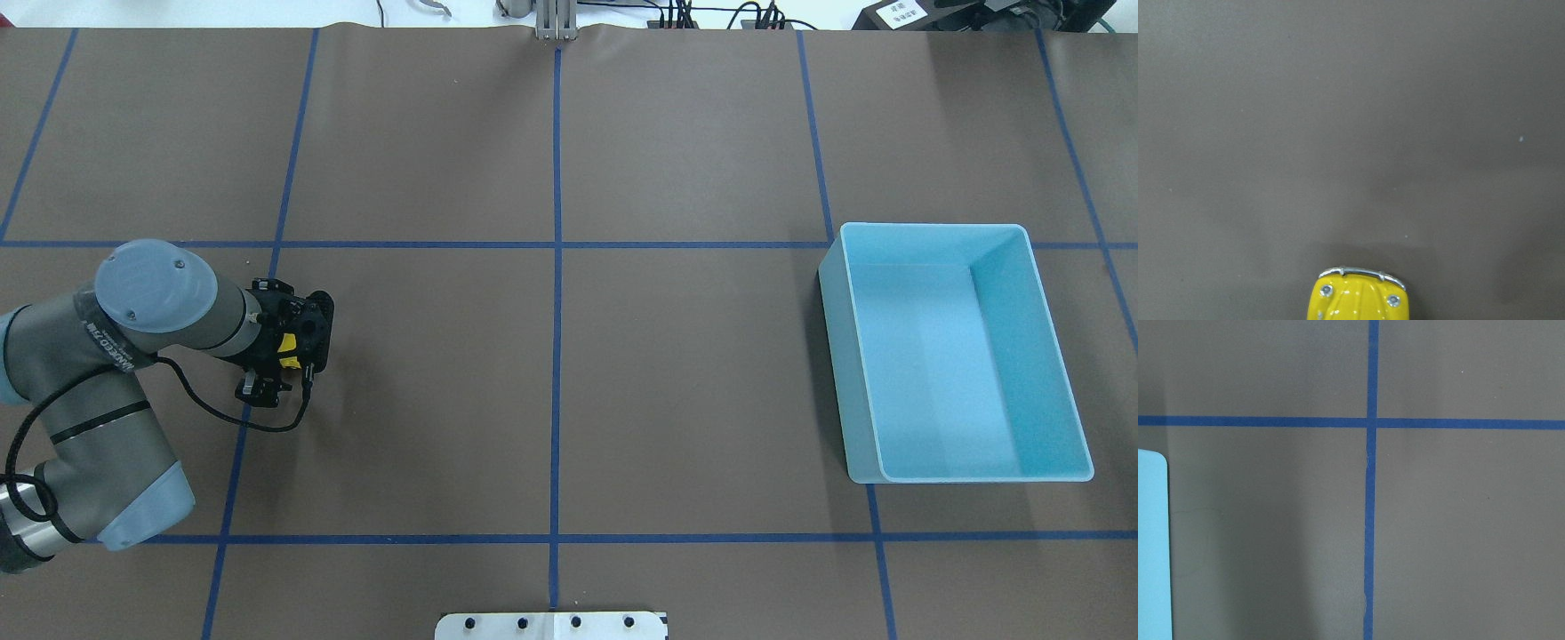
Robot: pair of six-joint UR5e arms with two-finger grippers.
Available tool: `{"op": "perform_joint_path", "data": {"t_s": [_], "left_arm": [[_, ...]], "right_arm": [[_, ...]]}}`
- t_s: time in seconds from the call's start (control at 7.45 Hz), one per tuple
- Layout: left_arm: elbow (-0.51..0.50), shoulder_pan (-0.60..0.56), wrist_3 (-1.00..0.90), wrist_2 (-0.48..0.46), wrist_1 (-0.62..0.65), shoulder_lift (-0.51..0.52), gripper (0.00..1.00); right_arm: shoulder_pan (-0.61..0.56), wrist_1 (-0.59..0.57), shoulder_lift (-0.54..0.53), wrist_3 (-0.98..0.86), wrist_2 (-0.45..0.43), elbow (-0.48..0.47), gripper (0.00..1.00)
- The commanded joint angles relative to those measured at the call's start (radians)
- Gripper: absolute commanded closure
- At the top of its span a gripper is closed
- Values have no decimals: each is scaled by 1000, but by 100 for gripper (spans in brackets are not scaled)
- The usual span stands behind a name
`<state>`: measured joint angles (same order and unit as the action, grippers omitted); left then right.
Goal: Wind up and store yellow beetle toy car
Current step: 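Press the held car down onto the table with the left gripper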
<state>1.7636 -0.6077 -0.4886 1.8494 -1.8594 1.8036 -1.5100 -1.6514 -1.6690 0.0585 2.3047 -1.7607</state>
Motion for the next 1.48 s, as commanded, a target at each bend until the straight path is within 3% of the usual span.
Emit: {"op": "perform_joint_path", "data": {"t_s": [0.0,0.13,0.27,0.54,1.07,1.34], "left_arm": [[-12,0,-45,-1,-3,5,0],[-13,0,-53,-1,-3,5,2],[-12,-1,-51,-1,-3,5,15],[-9,-6,-38,1,-3,2,52],[8,-18,2,22,-1,-9,72],[33,-47,79,94,5,-13,73]], "right_arm": [[-4,-1,2,0,-2,-6,0],[-4,-1,3,1,-4,-6,0],[-4,-1,3,1,-5,-6,0],[-4,-1,3,0,-7,-10,0],[-3,1,3,0,-11,-7,0],[-3,1,3,0,-13,-6,0]]}}
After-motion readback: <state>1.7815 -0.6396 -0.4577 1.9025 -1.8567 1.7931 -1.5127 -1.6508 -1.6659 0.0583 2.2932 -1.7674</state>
